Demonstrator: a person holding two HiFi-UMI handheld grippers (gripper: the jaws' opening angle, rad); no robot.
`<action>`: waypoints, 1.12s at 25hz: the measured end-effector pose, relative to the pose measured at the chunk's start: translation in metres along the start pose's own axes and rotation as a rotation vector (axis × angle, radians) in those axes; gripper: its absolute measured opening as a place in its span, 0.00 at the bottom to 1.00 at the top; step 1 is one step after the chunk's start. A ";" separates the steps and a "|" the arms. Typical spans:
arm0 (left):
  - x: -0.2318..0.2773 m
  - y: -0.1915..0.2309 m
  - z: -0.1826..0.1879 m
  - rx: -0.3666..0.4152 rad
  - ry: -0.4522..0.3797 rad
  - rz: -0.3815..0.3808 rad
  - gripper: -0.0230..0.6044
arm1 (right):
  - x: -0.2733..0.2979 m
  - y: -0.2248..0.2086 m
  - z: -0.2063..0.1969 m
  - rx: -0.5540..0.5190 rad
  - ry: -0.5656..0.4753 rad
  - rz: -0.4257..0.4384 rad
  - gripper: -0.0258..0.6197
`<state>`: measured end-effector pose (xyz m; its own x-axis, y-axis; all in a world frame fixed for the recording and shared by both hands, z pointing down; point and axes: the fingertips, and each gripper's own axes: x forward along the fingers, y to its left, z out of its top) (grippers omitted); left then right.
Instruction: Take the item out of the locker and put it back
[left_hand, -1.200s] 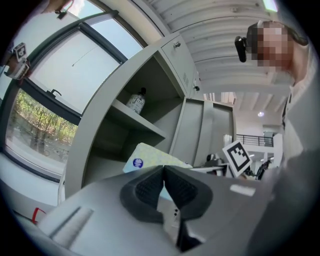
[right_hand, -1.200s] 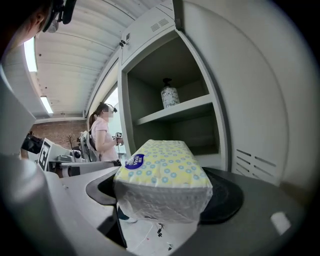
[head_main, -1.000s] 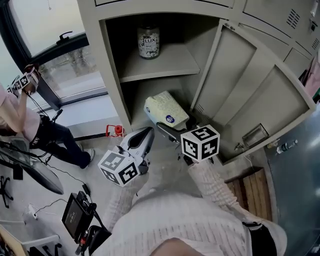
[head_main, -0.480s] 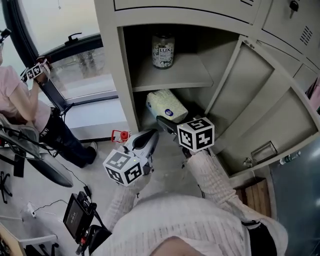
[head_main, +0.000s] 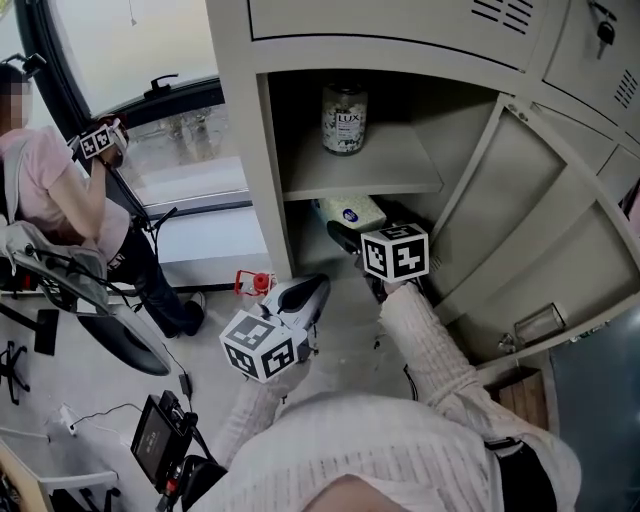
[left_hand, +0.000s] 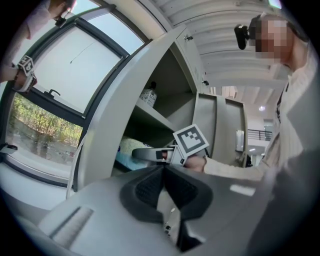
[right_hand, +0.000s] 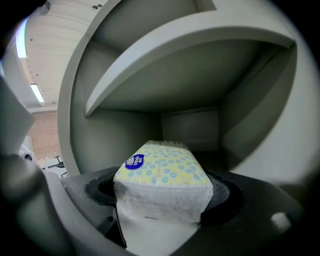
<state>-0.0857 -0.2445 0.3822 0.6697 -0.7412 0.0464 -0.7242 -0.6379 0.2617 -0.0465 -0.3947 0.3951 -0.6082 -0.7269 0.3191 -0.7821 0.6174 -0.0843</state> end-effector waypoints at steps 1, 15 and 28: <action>0.000 0.000 0.000 -0.002 -0.002 0.000 0.05 | 0.003 -0.004 0.001 -0.003 0.008 -0.008 0.75; -0.015 0.017 0.001 -0.022 -0.037 0.051 0.05 | 0.042 -0.036 -0.005 -0.018 0.101 -0.100 0.76; -0.012 0.012 0.002 -0.025 -0.066 0.042 0.05 | 0.050 -0.037 -0.018 -0.059 0.138 -0.140 0.77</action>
<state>-0.1028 -0.2445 0.3826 0.6260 -0.7798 -0.0054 -0.7465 -0.6012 0.2849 -0.0457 -0.4479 0.4314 -0.4664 -0.7612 0.4505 -0.8459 0.5328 0.0244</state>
